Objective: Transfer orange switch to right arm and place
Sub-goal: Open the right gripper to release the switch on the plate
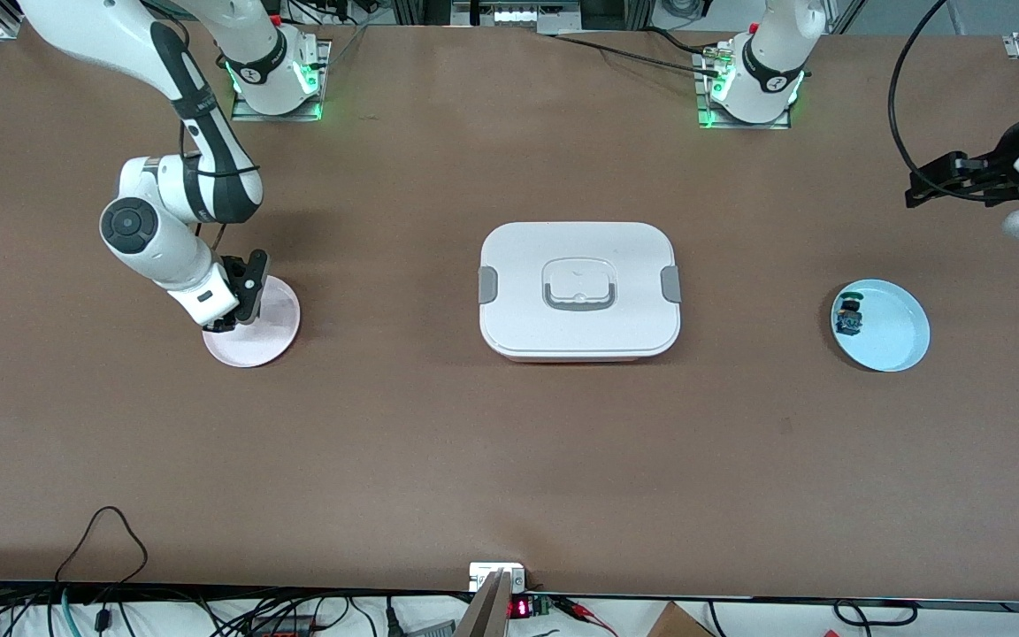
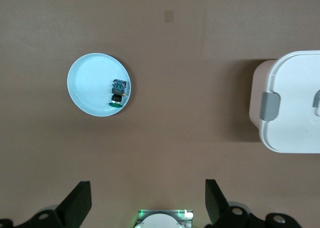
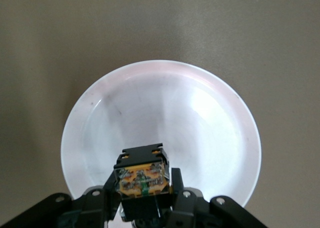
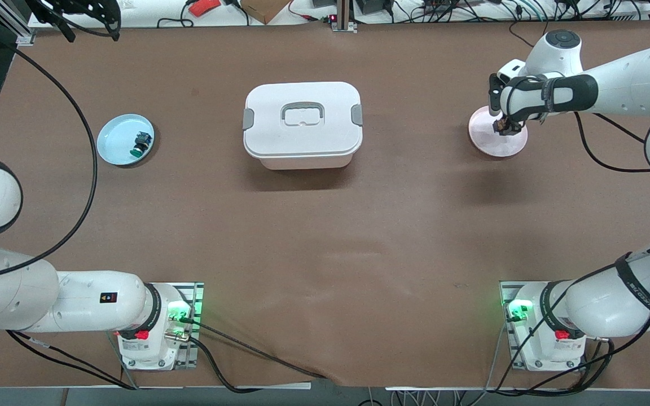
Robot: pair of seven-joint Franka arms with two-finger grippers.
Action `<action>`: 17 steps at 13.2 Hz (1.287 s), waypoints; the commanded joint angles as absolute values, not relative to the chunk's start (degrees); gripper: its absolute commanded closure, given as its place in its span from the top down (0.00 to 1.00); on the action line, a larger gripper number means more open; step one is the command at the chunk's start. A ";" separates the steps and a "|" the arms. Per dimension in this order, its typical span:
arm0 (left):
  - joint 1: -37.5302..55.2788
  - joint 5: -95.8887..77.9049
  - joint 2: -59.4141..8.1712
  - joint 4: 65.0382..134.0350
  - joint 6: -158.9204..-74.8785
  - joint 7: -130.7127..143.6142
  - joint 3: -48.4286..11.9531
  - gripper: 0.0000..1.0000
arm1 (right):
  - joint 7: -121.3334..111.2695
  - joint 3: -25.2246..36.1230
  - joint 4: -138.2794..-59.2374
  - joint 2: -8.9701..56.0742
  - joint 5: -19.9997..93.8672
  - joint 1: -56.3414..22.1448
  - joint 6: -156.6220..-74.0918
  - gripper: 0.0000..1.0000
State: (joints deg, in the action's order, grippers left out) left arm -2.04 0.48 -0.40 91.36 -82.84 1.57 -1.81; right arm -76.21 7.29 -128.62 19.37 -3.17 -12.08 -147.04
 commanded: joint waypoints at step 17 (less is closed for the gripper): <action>-3.34 2.29 3.35 97.58 -89.74 1.84 -3.08 1.00 | -80.42 7.91 -124.47 16.36 -2.64 -11.95 -142.24 1.00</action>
State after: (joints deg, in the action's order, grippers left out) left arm -3.67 0.69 4.29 99.86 -90.56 1.77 -2.34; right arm -80.76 7.60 -126.66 18.94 -3.09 -12.08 -147.33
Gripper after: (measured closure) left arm 0.000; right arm 0.000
